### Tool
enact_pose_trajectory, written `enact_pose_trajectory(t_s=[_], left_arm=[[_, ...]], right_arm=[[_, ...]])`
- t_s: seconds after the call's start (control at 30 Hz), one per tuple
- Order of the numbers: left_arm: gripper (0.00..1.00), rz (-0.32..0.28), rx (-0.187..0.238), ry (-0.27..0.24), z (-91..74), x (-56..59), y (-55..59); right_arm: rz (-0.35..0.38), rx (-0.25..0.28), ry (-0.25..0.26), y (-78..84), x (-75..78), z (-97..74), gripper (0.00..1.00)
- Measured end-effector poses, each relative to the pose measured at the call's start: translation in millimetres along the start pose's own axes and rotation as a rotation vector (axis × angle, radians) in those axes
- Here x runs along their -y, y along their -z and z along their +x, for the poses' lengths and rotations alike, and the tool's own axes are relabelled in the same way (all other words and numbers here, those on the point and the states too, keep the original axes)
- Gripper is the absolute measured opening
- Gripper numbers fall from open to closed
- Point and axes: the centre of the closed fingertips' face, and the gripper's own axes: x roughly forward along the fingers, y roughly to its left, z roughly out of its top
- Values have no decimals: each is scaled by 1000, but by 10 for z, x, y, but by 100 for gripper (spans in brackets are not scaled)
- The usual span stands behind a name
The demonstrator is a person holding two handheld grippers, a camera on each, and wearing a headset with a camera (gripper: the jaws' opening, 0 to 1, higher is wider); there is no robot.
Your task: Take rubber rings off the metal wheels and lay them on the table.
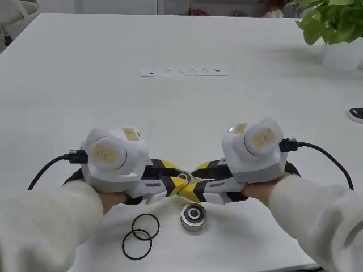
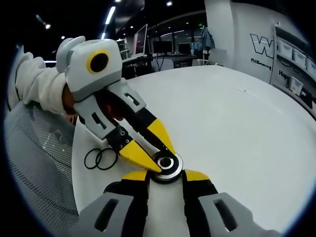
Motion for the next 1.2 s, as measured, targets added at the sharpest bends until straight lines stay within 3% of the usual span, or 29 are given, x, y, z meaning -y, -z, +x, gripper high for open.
enact_pose_trajectory(t_s=[0.27,0.33,0.37,0.4,0.9,1.03,1.2], left_arm=[[14,-12,0,-4,-10,-25,7],[14,-15,-2,-8,-15,-33,11],[14,-16,-2,-8,-18,-34,11],[14,-18,-1,-7,-22,-33,13],[14,0,-8,-7,-30,-21,18],[14,2,-10,-6,-31,-23,19],[14,2,-11,-6,-30,-27,20]], right_arm=[[1,-24,-27,41,12,-62,16],[-3,-32,-28,63,18,-67,12],[-51,-61,-8,117,64,-88,6],[-19,-35,-12,88,51,-83,3],[11,-51,41,86,139,-81,0],[86,-44,43,75,165,-99,0],[211,4,39,22,209,-130,0]])
